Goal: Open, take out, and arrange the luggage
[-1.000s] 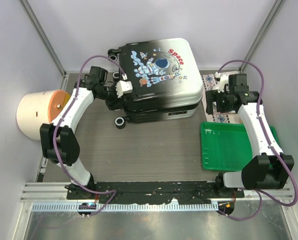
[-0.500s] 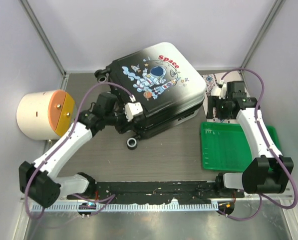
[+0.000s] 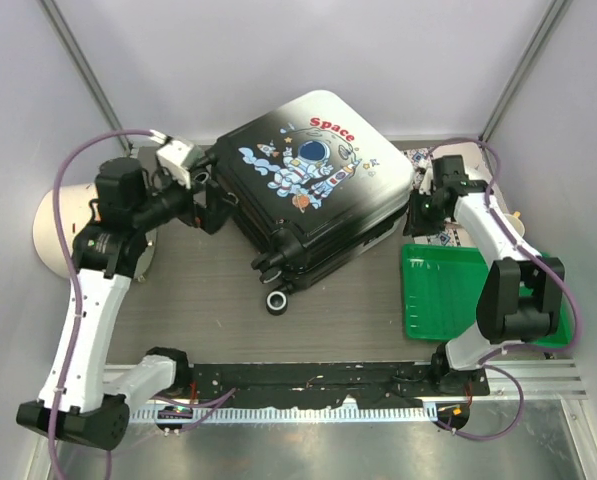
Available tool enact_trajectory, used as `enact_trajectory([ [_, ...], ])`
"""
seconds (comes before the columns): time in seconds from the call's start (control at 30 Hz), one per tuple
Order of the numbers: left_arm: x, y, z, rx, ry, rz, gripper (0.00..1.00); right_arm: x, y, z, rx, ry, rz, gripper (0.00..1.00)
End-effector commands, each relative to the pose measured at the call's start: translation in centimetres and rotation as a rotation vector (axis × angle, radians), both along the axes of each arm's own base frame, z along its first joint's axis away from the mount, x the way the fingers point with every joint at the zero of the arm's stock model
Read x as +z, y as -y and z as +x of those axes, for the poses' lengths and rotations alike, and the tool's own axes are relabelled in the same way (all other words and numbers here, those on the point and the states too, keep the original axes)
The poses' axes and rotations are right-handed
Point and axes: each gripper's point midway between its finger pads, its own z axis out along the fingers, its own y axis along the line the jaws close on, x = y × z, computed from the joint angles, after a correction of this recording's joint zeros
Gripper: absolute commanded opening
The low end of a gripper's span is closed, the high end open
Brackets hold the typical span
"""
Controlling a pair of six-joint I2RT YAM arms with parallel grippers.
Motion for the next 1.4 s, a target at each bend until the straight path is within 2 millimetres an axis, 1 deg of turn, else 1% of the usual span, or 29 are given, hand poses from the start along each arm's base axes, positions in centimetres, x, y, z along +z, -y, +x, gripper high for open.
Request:
enact_trajectory([
  [0.0,1.7,-5.1,4.7,0.283,-0.029,-0.122,0.98,2.2,-3.4,4.4,0.066,0.111,0.036,0.31],
  [0.03,1.0,-6.4,7.1,0.331,-0.063,-0.134,0.97,2.2,-3.8,5.6,0.076,0.116,0.033,0.31],
  [0.07,1.2,-9.2,8.9,0.405,-0.057,-0.156,0.95,2.3,-4.7,6.3,0.093,0.127,0.023,0.31],
  [0.13,0.7,-11.1,12.2,0.435,-0.110,-0.214,0.94,2.4,-5.7,8.5,0.106,0.138,0.024,0.31],
  [0.2,1.4,-13.9,13.8,0.458,-0.127,-0.286,0.91,2.5,-6.4,10.1,0.105,0.150,0.022,0.31],
  [0.23,0.8,-14.8,14.4,0.475,-0.146,-0.304,0.90,3.9,-6.8,11.7,0.101,0.195,0.025,0.31],
  [0.27,-0.4,-15.8,15.4,0.491,-0.169,-0.310,0.89,2.7,-6.9,12.7,0.096,0.177,0.024,0.31],
  [0.3,-1.2,-16.8,15.7,0.512,-0.180,-0.311,0.89,2.9,-6.9,13.6,0.092,0.191,0.018,0.31],
  [0.33,-1.9,-16.9,16.0,0.501,-0.173,-0.289,0.89,4.4,-7.1,15.3,0.090,0.240,0.017,0.31],
  [0.37,-2.4,-17.1,16.5,0.490,-0.155,-0.271,0.88,3.1,-7.1,16.3,0.087,0.227,0.008,0.31],
  [0.43,-4.3,-16.8,16.7,0.473,-0.176,-0.257,0.88,4.3,-7.3,18.5,0.088,0.278,0.006,0.31],
  [0.5,-5.8,-16.6,17.2,0.447,-0.205,-0.256,0.88,3.2,-7.6,20.0,0.090,0.277,0.008,0.31],
  [0.53,-6.5,-16.0,17.2,0.423,-0.220,-0.246,0.88,4.1,-7.7,21.1,0.093,0.313,0.009,0.31],
  [0.63,-8.7,-13.6,16.9,0.332,-0.280,-0.209,0.88,3.9,-7.3,22.1,0.099,0.328,-0.021,0.31],
  [0.7,-10.2,-12.0,16.4,0.273,-0.306,-0.174,0.83,4.6,-6.6,21.7,0.099,0.333,-0.037,0.32],
  [0.73,-11.1,-9.8,15.7,0.227,-0.351,-0.161,0.76,4.3,-5.5,21.2,0.082,0.311,-0.050,0.32],
  [0.8,-12.2,-7.9,15.0,0.175,-0.377,-0.133,0.67,5.0,-4.0,20.0,0.068,0.303,-0.051,0.36],
  [0.87,-13.2,-5.5,14.6,0.147,-0.389,-0.114,0.50,5.1,-1.5,18.7,0.048,0.272,-0.057,0.40],
  [0.93,-12.9,-4.3,15.0,0.149,-0.364,-0.136,0.36,5.7,-0.2,16.5,0.049,0.239,-0.059,0.45],
  [0.97,-13.1,-2.3,14.6,0.117,-0.369,-0.130,0.33,6.0,0.4,15.7,0.052,0.231,-0.056,0.46],
  [1.0,-13.1,-1.8,14.8,0.129,-0.371,-0.128,0.30,5.2,0.4,14.3,0.054,0.192,-0.047,0.46],
  [1.07,-12.6,0.6,14.6,0.072,-0.365,-0.128,0.26,6.1,-0.1,12.0,0.097,0.176,-0.026,0.46],
  [1.1,-12.2,1.6,14.4,0.050,-0.360,-0.132,0.29,5.1,-0.2,10.8,0.097,0.139,-0.017,0.46],
  [1.17,-10.7,2.4,13.9,0.017,-0.336,-0.157,0.43,5.4,-0.4,9.6,0.104,0.138,-0.008,0.46],
  [1.23,-7.5,1.9,13.1,-0.007,-0.284,-0.231,0.60,4.8,-0.2,8.9,0.113,0.124,-0.022,0.46],
  [1.27,-7.6,0.8,12.5,0.001,-0.279,-0.262,0.66,4.8,-0.1,8.7,0.113,0.123,-0.025,0.46],
  [1.3,-5.8,-2.8,13.9,0.062,-0.173,-0.308,0.74,4.6,-0.4,8.5,0.127,0.117,-0.014,0.46],
  [1.33,-4.9,-4.4,13.4,0.079,-0.150,-0.373,0.78,4.6,0.6,8.5,0.106,0.118,-0.007,0.46],
  [1.37,-5.4,-5.7,11.6,0.104,-0.126,-0.406,0.82,4.5,0.7,8.4,0.101,0.113,-0.003,0.46],
])
